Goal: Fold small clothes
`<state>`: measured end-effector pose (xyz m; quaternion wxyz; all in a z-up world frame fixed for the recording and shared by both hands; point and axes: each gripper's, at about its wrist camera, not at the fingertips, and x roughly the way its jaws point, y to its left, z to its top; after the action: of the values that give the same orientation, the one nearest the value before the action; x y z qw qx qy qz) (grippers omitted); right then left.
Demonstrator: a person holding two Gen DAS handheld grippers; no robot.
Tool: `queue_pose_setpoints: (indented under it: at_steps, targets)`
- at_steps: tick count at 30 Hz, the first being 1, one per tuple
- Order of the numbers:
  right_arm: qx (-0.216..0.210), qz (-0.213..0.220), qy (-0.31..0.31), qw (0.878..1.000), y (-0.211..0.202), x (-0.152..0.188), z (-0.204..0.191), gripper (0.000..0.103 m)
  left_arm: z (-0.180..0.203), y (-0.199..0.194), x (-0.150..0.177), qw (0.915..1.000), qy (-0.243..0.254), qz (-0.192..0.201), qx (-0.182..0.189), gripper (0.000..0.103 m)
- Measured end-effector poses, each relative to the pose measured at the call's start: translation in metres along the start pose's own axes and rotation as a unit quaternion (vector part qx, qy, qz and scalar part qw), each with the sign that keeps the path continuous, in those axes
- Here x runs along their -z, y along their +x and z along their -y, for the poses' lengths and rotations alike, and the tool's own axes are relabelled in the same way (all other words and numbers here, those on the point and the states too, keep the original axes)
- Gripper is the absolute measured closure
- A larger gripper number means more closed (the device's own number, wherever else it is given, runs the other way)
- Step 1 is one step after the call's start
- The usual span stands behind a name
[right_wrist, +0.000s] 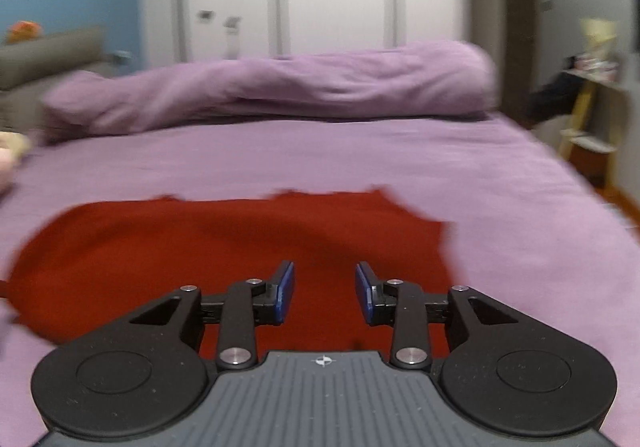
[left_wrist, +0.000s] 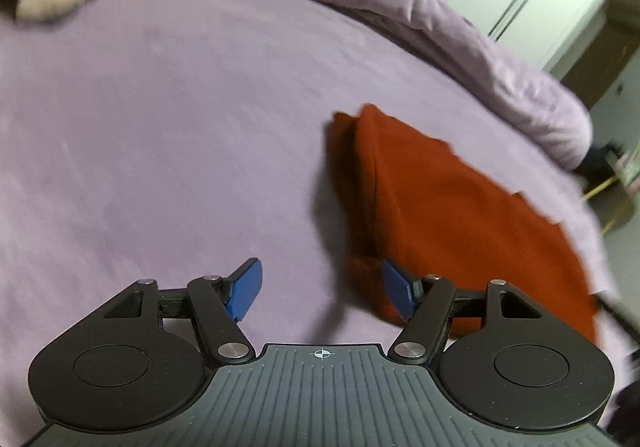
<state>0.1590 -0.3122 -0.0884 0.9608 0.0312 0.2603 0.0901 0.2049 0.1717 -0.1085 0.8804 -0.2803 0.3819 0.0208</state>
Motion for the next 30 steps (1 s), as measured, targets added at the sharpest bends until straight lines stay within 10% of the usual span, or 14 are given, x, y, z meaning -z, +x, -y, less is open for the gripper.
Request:
queue_pose_setpoints:
  at_steps: [8,18,30]
  targets:
    - [-0.101,-0.056,0.054,0.992,0.013,0.017,-0.065,0.074,-0.020,0.037,0.001,0.9853,-0.130,-0.041,0.103,0.033]
    - [-0.149,-0.087,0.106,0.979,0.048,0.019,-0.125,0.094,-0.039,0.081,-0.012,0.9481,-0.273,-0.048,0.156,0.076]
    - [-0.140,-0.090,0.060,0.984,0.058,0.032,-0.157,0.098,-0.031,0.077,-0.013,0.9640,-0.226,-0.031,0.137,0.078]
